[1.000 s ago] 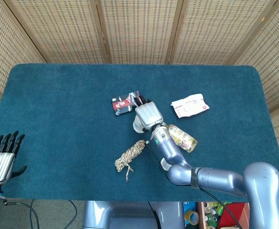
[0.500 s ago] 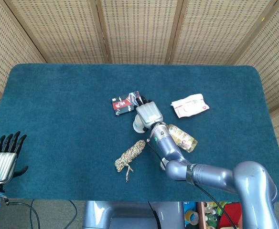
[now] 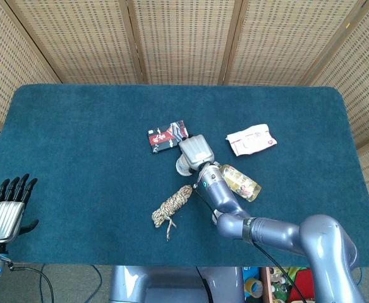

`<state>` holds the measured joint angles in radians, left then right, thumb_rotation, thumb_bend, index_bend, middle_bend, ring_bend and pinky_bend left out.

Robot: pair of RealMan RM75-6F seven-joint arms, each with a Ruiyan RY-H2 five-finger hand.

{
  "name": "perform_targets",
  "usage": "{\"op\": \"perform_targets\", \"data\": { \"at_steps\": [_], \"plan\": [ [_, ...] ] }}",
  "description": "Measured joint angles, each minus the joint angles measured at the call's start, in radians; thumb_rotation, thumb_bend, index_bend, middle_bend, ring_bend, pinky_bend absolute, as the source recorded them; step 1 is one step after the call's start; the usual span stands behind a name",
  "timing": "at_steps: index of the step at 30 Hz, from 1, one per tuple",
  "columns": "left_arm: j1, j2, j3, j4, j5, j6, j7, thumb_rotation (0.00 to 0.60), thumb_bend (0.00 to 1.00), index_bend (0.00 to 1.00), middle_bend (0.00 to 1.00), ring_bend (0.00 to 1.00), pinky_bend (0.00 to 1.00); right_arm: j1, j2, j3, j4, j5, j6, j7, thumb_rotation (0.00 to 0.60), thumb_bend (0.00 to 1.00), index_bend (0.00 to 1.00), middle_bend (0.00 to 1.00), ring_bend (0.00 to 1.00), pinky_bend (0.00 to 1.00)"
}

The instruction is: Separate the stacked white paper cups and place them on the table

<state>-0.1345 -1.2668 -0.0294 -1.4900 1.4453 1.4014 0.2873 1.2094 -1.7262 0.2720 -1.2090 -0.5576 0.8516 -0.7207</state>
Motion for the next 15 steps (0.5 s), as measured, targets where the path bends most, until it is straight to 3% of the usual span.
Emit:
{"op": "perform_targets", "data": {
  "at_steps": [5, 15],
  "plan": [
    [0.000, 0.000, 0.000, 0.001, 0.003, 0.005, -0.008, 0.600, 0.19, 0.00, 0.00, 0.00, 0.00, -0.020, 0.011, 0.005, -0.033, -0.050, 0.040, 0.038, 0.600, 0.27, 0.73, 0.64, 0.54, 0.76],
    [0.000, -0.006, -0.005, 0.024, 0.006, 0.014, -0.045, 0.600, 0.19, 0.00, 0.00, 0.00, 0.00, -0.111, 0.122, 0.056, -0.214, -0.106, 0.139, 0.162, 0.600, 0.27, 0.75, 0.65, 0.56, 0.78]
  ]
}}
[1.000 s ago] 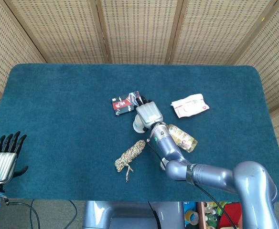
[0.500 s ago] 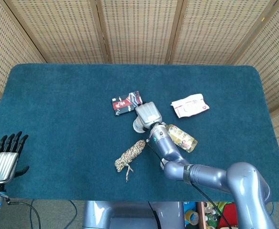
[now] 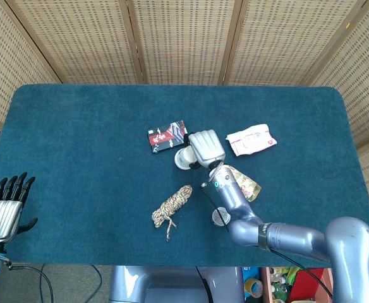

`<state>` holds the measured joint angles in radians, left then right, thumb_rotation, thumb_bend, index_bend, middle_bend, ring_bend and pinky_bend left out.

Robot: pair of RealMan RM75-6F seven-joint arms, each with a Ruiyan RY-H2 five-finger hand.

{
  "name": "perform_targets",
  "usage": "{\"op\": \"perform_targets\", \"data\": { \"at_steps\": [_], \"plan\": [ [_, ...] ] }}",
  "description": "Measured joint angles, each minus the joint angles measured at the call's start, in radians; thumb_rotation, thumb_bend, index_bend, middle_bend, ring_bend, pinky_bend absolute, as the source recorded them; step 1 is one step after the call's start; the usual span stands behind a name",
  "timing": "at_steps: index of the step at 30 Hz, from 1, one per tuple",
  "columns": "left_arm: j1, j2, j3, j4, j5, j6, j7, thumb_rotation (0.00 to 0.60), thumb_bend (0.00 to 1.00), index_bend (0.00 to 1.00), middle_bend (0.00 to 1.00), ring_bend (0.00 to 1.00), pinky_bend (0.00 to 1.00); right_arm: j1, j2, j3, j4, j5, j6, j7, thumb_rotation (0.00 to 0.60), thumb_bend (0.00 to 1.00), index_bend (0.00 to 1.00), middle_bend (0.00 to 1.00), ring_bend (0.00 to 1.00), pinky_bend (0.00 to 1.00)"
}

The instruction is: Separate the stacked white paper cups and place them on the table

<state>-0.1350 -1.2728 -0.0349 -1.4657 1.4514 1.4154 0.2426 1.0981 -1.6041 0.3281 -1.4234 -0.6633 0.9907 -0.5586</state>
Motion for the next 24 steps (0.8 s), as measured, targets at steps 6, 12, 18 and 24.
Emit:
{"op": "perform_targets", "data": {
  "at_steps": [6, 12, 18, 24],
  "plan": [
    [-0.006, -0.018, -0.002, 0.033, -0.009, -0.017, -0.019, 0.600, 0.20, 0.00, 0.00, 0.00, 0.00, -0.058, 0.085, 0.060, -0.131, -0.002, 0.040, 0.095, 0.600, 0.27, 0.75, 0.65, 0.56, 0.78],
    [-0.012, -0.031, -0.003, 0.049, 0.001, -0.013, -0.032, 0.600, 0.20, 0.00, 0.00, 0.00, 0.00, -0.111, 0.142, 0.154, -0.246, 0.054, 0.061, 0.236, 0.600, 0.27, 0.75, 0.66, 0.57, 0.78],
    [-0.017, -0.044, -0.008, 0.081, -0.005, -0.023, -0.064, 0.600, 0.20, 0.00, 0.00, 0.00, 0.00, -0.160, 0.204, 0.243, -0.353, 0.153, 0.036, 0.389, 0.600, 0.27, 0.75, 0.66, 0.57, 0.79],
    [-0.023, -0.053, -0.009, 0.098, -0.007, -0.032, -0.089, 0.600, 0.20, 0.00, 0.00, 0.00, 0.00, -0.180, 0.238, 0.281, -0.398, 0.233, -0.015, 0.475, 0.600, 0.28, 0.75, 0.66, 0.57, 0.80]
  ]
}}
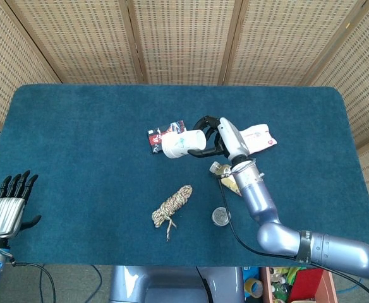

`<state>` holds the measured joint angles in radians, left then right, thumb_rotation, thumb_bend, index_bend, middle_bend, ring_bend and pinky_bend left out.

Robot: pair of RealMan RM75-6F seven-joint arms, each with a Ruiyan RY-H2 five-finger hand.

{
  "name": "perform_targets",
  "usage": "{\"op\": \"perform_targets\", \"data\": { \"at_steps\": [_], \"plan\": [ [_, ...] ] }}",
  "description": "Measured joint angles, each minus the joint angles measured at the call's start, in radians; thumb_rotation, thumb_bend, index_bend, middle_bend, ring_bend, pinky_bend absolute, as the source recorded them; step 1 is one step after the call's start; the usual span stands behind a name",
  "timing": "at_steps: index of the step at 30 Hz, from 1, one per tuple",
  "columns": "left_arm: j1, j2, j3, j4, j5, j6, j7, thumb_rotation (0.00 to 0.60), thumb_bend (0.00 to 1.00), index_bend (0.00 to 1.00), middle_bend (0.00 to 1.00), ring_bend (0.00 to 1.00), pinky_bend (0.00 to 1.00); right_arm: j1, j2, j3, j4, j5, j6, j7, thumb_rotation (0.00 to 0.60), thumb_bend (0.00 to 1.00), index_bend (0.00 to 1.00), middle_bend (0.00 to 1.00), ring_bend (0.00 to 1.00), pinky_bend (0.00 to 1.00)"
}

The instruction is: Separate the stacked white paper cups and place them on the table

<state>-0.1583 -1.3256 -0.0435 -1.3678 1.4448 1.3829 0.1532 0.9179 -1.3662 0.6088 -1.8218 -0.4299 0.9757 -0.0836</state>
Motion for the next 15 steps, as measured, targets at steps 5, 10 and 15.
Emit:
{"op": "perform_targets", "data": {
  "at_steps": [5, 10, 15],
  "plan": [
    [-0.007, -0.006, -0.002, 0.009, 0.002, -0.006, -0.019, 0.600, 0.20, 0.00, 0.00, 0.00, 0.00, -0.014, 0.022, 0.030, -0.034, 0.036, -0.043, 0.088, 0.600, 0.29, 0.75, 0.66, 0.57, 0.80],
    [-0.014, -0.011, -0.002, 0.013, 0.011, -0.007, -0.023, 0.600, 0.20, 0.00, 0.00, 0.00, 0.00, -0.030, 0.029, 0.045, -0.052, 0.045, -0.070, 0.171, 0.600, 0.29, 0.75, 0.66, 0.57, 0.80],
    [-0.019, -0.010, -0.004, 0.005, 0.017, -0.002, -0.023, 0.600, 0.20, 0.00, 0.00, 0.00, 0.00, -0.044, 0.018, 0.044, -0.048, 0.034, -0.088, 0.241, 0.600, 0.29, 0.75, 0.66, 0.57, 0.80]
  ]
}}
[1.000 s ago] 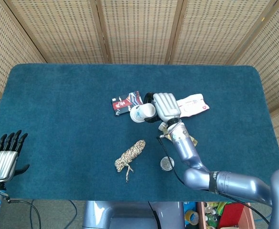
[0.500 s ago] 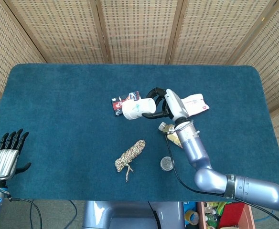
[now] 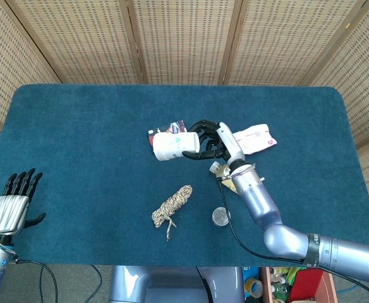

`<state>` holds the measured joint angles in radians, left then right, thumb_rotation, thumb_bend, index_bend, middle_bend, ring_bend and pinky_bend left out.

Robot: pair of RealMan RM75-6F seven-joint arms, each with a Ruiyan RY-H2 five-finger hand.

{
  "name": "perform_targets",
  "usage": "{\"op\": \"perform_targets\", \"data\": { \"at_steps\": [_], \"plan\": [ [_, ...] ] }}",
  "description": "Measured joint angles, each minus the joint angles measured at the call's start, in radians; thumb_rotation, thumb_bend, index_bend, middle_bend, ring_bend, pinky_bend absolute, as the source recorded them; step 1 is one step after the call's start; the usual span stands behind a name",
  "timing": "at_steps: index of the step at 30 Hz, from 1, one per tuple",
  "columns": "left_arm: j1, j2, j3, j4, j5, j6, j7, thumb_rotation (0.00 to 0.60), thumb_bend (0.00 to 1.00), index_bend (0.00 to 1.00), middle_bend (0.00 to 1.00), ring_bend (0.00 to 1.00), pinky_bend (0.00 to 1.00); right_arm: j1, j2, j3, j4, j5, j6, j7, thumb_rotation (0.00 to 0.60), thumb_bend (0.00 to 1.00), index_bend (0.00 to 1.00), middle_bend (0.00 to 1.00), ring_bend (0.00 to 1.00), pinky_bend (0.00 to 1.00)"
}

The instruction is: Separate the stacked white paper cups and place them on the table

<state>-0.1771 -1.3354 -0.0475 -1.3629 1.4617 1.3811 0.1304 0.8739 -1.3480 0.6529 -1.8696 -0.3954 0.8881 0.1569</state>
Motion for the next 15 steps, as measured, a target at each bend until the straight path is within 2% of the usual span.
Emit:
{"op": "perform_targets", "data": {
  "at_steps": [6, 15],
  "plan": [
    [-0.010, 0.009, -0.008, -0.037, 0.007, 0.001, -0.044, 0.600, 0.20, 0.00, 0.00, 0.00, 0.00, -0.008, -0.008, -0.008, 0.014, -0.036, -0.014, 0.047, 0.600, 0.30, 0.75, 0.66, 0.57, 0.80],
    [-0.063, 0.007, -0.056, -0.163, 0.044, 0.003, -0.261, 0.600, 0.20, 0.00, 0.00, 0.00, 0.00, -0.013, 0.001, -0.020, 0.006, -0.060, -0.020, 0.081, 0.600, 0.30, 0.75, 0.66, 0.57, 0.80]
  ]
}}
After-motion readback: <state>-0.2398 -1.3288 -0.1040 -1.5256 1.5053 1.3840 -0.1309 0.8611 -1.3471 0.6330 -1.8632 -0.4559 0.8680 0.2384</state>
